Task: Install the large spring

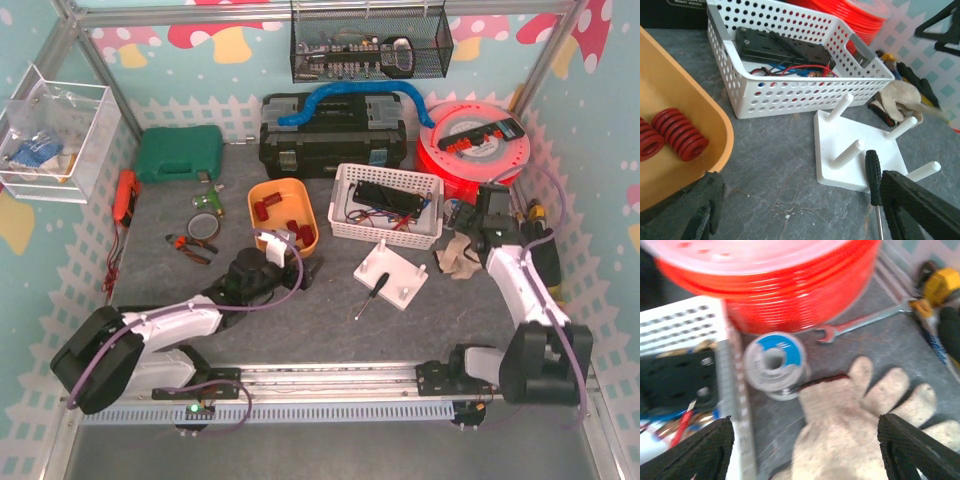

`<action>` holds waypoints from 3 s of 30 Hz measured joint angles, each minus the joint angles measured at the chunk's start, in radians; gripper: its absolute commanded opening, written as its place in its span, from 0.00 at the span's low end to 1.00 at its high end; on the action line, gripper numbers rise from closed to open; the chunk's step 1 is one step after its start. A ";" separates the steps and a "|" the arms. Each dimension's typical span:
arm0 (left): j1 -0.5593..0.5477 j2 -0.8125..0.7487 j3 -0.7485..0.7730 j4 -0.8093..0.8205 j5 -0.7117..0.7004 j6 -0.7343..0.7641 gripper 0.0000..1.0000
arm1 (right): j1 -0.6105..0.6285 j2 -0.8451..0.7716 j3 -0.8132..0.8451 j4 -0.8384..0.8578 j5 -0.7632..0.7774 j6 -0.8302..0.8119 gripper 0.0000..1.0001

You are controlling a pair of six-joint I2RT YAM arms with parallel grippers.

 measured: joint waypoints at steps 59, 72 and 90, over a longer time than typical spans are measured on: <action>-0.490 0.655 0.478 -0.283 -0.354 -0.084 0.30 | 0.237 -0.525 -0.394 0.261 -0.293 -0.038 0.89; -0.490 0.655 0.480 -0.293 -0.354 -0.091 0.02 | 0.237 -0.525 -0.394 0.261 -0.283 -0.038 0.89; -0.491 0.304 0.348 -0.311 -0.472 -0.147 0.00 | 0.263 -0.405 -0.286 0.220 -0.357 -0.027 0.89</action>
